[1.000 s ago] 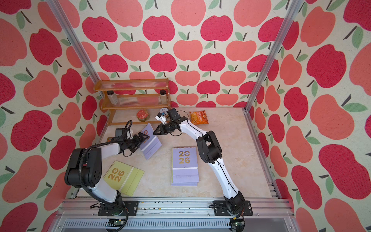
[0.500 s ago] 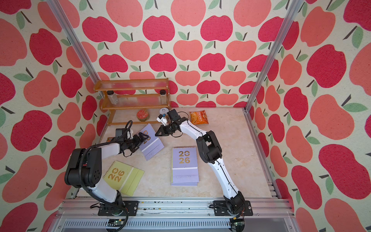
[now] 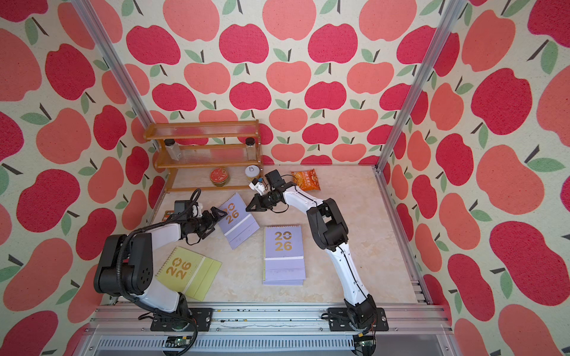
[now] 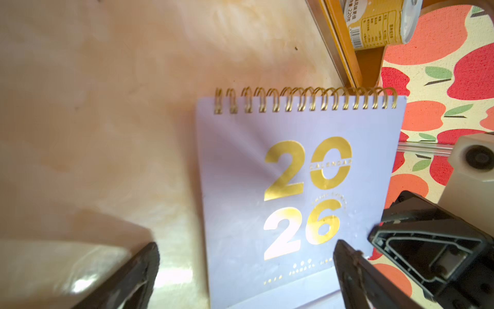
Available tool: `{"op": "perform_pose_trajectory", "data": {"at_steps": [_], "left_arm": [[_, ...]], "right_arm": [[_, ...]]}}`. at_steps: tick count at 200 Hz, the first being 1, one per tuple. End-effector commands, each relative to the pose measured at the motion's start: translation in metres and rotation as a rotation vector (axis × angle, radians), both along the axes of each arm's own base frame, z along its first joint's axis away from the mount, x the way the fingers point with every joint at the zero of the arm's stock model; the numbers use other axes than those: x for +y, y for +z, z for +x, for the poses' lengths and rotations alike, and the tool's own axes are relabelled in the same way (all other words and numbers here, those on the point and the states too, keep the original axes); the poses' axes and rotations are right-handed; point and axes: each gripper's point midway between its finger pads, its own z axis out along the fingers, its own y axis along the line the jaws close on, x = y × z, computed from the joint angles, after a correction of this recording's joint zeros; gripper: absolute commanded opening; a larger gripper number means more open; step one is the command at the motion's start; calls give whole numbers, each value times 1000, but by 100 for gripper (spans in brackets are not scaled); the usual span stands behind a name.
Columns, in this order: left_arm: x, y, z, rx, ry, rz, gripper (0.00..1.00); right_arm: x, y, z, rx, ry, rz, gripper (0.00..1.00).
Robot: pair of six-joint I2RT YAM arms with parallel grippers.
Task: Stack the calendars
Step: Pick up the calendar at the center of the board, then place the calendar at the calendar.
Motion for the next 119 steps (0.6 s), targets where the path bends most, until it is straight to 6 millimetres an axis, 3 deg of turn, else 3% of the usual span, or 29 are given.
{"op": "perform_pose_trajectory", "data": {"at_steps": [1,41,119], "left_arm": [[5,17,-7,-25,9,-43,100],[7,41,-6,-119,-3,-127,99],[-2,40,-1,-158,-20,-216,99]], "right_arm": [[-3,45,11,-43,-13,115,0],[-9,63,20,15,-46,214,0],[-17,92,16,82,-61,324,0]]}}
